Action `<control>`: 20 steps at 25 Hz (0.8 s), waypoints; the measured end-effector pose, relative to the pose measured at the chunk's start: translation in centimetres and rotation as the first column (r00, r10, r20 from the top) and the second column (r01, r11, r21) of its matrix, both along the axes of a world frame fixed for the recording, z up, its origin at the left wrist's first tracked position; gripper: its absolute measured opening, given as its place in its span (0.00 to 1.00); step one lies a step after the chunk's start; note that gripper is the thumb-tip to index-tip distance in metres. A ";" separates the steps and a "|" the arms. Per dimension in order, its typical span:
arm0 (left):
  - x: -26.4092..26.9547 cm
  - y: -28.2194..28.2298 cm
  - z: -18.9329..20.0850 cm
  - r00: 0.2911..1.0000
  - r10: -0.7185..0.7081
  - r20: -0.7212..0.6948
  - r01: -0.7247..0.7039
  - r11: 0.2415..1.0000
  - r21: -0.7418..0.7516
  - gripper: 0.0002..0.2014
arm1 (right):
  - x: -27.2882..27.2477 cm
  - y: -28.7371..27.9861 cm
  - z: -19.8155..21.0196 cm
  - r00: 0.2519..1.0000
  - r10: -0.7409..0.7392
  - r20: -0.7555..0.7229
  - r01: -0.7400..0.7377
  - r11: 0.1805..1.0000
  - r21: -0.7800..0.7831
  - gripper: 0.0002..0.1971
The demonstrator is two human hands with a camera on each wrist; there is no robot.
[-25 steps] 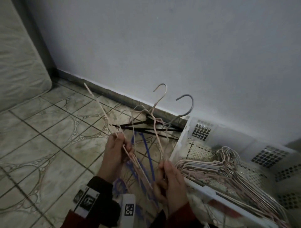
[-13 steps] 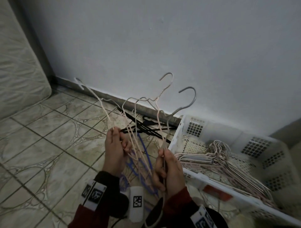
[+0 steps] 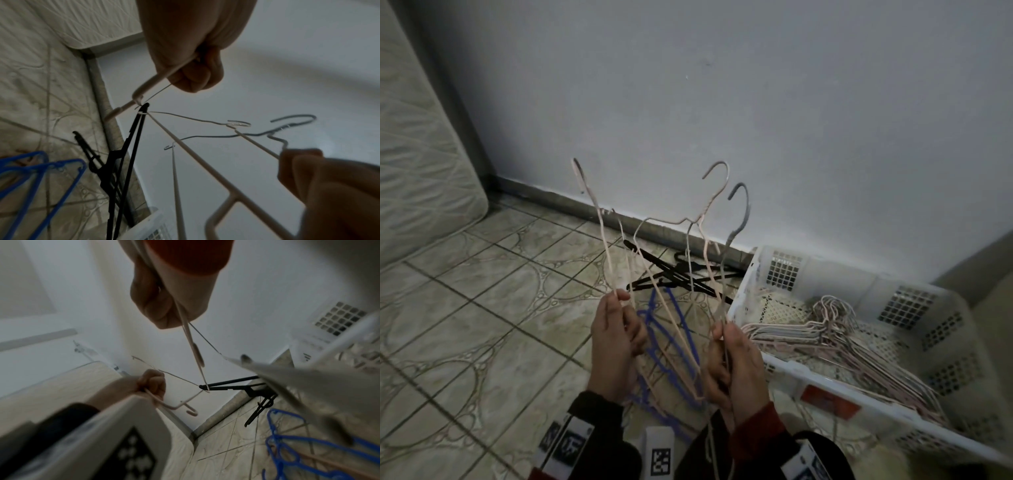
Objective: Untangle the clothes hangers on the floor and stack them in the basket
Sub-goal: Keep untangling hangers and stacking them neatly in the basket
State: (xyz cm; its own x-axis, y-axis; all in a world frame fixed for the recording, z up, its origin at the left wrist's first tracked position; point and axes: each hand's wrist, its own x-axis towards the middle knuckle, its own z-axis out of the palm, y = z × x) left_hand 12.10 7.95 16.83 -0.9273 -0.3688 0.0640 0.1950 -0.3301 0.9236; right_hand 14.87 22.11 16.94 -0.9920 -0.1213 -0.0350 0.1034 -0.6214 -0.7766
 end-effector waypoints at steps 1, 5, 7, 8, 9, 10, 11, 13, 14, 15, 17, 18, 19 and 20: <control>0.2 0.3 0.3 1.000 0.001 0.005 -0.001 0.999 -0.038 0.15 | 0.1 0.0 0.1 1.000 -0.009 0.006 0.009 0.999 0.033 0.12; 1.7 3.3 1.0 0.997 -0.064 0.037 0.070 0.978 -0.199 0.14 | 0.8 -0.4 0.3 0.999 -0.012 0.053 0.005 0.992 0.125 0.14; 2.7 4.9 1.1 0.998 -0.063 0.025 0.067 0.969 -0.238 0.13 | 1.3 -0.1 0.5 0.998 -0.005 0.068 -0.001 0.996 0.091 0.15; 3.0 5.3 1.0 0.999 -0.045 0.021 0.049 0.967 -0.251 0.12 | 1.5 0.3 0.6 0.997 -0.003 0.081 -0.002 0.998 0.055 0.14; 3.1 5.4 0.9 1.000 -0.015 0.023 0.021 0.962 -0.271 0.12 | 1.5 0.9 0.7 0.995 -0.010 0.099 0.009 1.000 0.014 0.14; 3.1 5.3 0.8 1.000 0.013 0.022 -0.006 0.955 -0.296 0.12 | 1.5 1.6 0.6 0.993 -0.030 0.115 0.034 0.999 -0.030 0.13; 3.0 5.1 0.7 0.999 0.033 0.015 -0.027 0.950 -0.311 0.13 | 1.3 2.4 0.4 0.990 -0.060 0.126 0.070 0.995 -0.074 0.13; 2.8 4.7 1.0 0.999 0.049 0.008 -0.045 0.963 -0.264 0.13 | 0.9 3.8 -0.1 0.981 -0.135 0.141 0.153 0.979 -0.131 0.13; 2.6 4.6 1.2 0.999 0.043 0.011 -0.040 0.975 -0.220 0.14 | 0.7 4.5 -0.1 0.975 -0.172 0.138 0.190 0.973 -0.132 0.12; 2.4 4.6 1.6 1.000 0.025 0.012 -0.022 0.982 -0.188 0.14 | 0.4 5.1 -0.1 0.971 -0.207 0.124 0.222 0.967 -0.125 0.12; 1.8 5.1 2.5 0.999 -0.041 0.002 0.041 0.982 -0.183 0.14 | -0.1 6.3 0.5 0.968 -0.240 0.074 0.247 0.964 -0.097 0.12; 1.3 5.7 2.8 0.996 -0.088 -0.002 0.086 0.977 -0.194 0.13 | -0.4 6.7 0.9 0.970 -0.239 0.041 0.241 0.968 -0.075 0.13; 0.8 6.4 3.0 0.990 -0.139 -0.006 0.135 0.968 -0.211 0.13 | -0.6 6.8 1.2 0.971 -0.241 0.014 0.241 0.969 -0.048 0.13; 0.3 7.4 3.2 0.980 -0.198 -0.020 0.188 0.954 -0.231 0.13 | -0.7 6.8 1.4 0.968 -0.249 -0.005 0.249 0.968 -0.017 0.13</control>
